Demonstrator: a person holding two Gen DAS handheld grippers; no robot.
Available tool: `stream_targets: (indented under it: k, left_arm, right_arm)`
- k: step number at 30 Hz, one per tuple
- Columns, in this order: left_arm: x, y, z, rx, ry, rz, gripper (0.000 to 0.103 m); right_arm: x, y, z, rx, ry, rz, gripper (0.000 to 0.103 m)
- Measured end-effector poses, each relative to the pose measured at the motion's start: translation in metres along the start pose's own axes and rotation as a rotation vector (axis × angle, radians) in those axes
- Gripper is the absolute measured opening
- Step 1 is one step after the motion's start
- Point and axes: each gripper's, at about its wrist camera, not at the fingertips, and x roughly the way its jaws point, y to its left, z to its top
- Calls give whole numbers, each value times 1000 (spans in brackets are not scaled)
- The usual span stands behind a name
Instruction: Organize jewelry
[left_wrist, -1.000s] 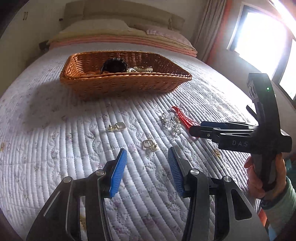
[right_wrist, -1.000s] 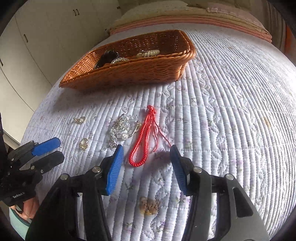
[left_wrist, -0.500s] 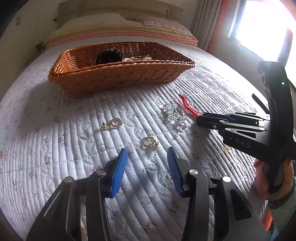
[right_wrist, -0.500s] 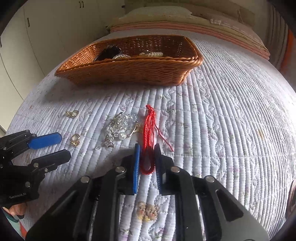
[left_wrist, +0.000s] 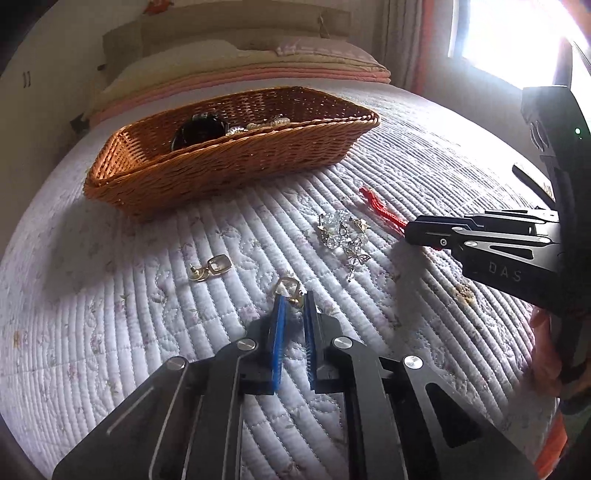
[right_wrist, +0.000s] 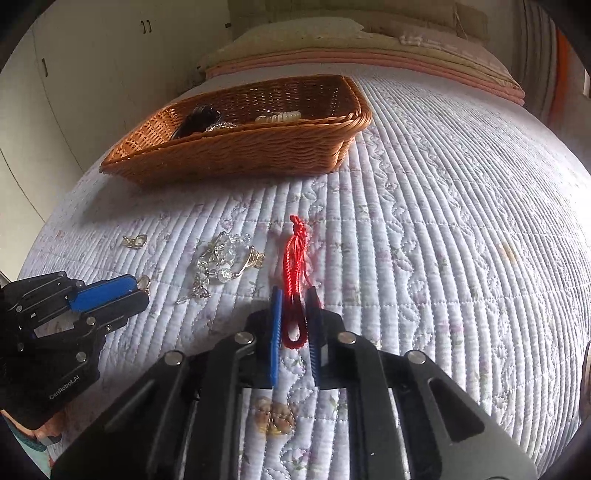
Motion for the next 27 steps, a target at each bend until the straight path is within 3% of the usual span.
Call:
stream_targets:
  k: [19, 27]
  left_arm:
    - [-25, -1, 1, -24, -96, -29, 8]
    - [-34, 1, 2, -52, -117, -49, 8]
  right_arm:
    - [-16, -5, 2, 40, -16, 47, 9]
    - [-34, -18, 8, 123, -36, 153, 2]
